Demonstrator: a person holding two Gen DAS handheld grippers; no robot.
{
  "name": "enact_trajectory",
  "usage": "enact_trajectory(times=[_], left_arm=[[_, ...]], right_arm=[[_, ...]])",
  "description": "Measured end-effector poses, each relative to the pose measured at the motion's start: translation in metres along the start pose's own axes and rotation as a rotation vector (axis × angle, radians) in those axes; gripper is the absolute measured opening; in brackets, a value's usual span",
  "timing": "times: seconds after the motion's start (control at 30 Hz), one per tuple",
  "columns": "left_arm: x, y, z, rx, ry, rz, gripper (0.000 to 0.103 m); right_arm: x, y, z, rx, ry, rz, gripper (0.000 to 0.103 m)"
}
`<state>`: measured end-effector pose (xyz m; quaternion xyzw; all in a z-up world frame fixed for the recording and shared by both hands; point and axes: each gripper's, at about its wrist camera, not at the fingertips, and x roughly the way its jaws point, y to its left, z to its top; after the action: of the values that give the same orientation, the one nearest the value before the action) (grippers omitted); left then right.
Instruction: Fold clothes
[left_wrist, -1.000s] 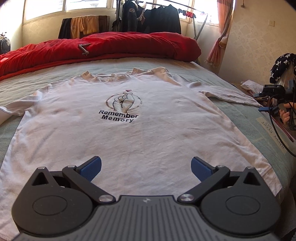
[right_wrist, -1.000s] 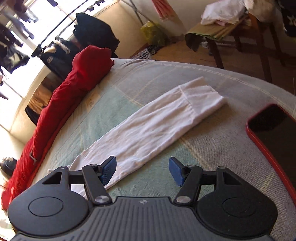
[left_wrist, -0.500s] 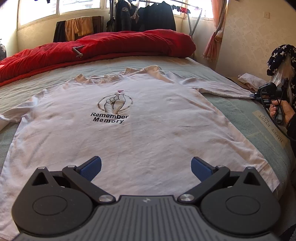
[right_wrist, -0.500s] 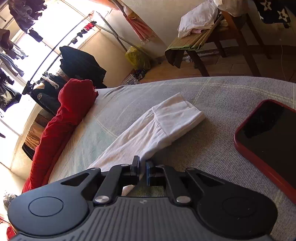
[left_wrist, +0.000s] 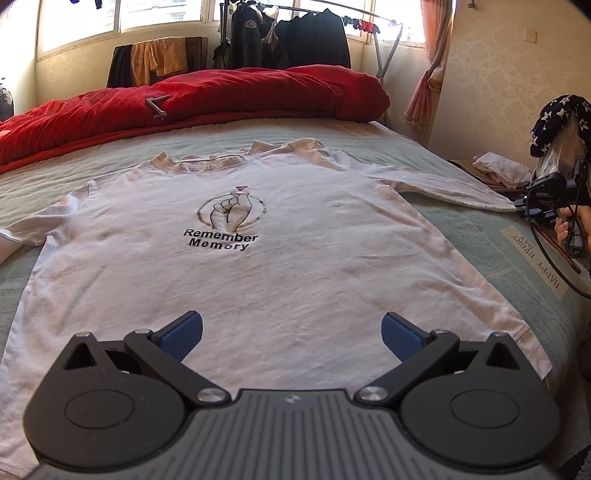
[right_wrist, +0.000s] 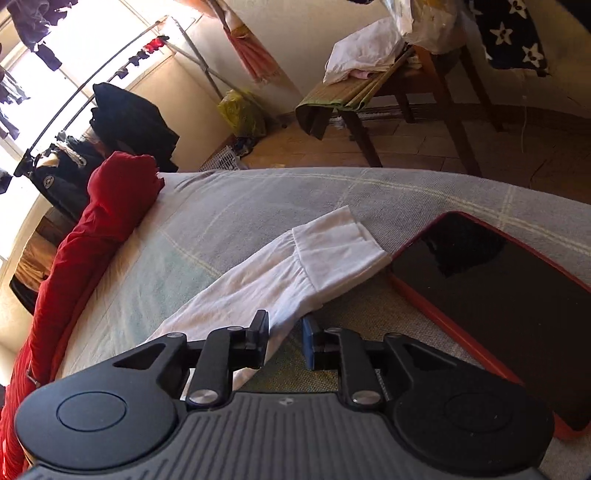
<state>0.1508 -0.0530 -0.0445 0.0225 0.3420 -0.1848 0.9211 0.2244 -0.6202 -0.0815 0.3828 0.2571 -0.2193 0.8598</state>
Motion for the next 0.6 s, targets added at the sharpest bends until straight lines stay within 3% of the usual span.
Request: enact_trajectory(times=[0.13,0.27,0.43,0.53,0.6], left_arm=[[0.002,-0.002,0.002,0.007,0.001,0.006,0.102],[0.002,-0.005,0.003,0.008,-0.001,0.000,0.102],[0.005,-0.006,0.003,0.017,0.020,0.016,0.102],[0.003,-0.003,0.003,0.015,0.022,0.026,0.102],[0.003,-0.002,0.003,0.014,0.022,0.029,0.102]], right_arm=[[-0.017,0.048,-0.011,-0.177,-0.055,0.028,0.045],[-0.004,0.116,-0.034,-0.341,0.005,0.173,0.060],[0.040,0.188,-0.086,-0.552,0.161,0.311,0.066],[0.059,0.194,-0.095,-0.570,0.226,0.357,0.067],[0.064,0.183,-0.089,-0.569,0.234,0.328,0.067]])
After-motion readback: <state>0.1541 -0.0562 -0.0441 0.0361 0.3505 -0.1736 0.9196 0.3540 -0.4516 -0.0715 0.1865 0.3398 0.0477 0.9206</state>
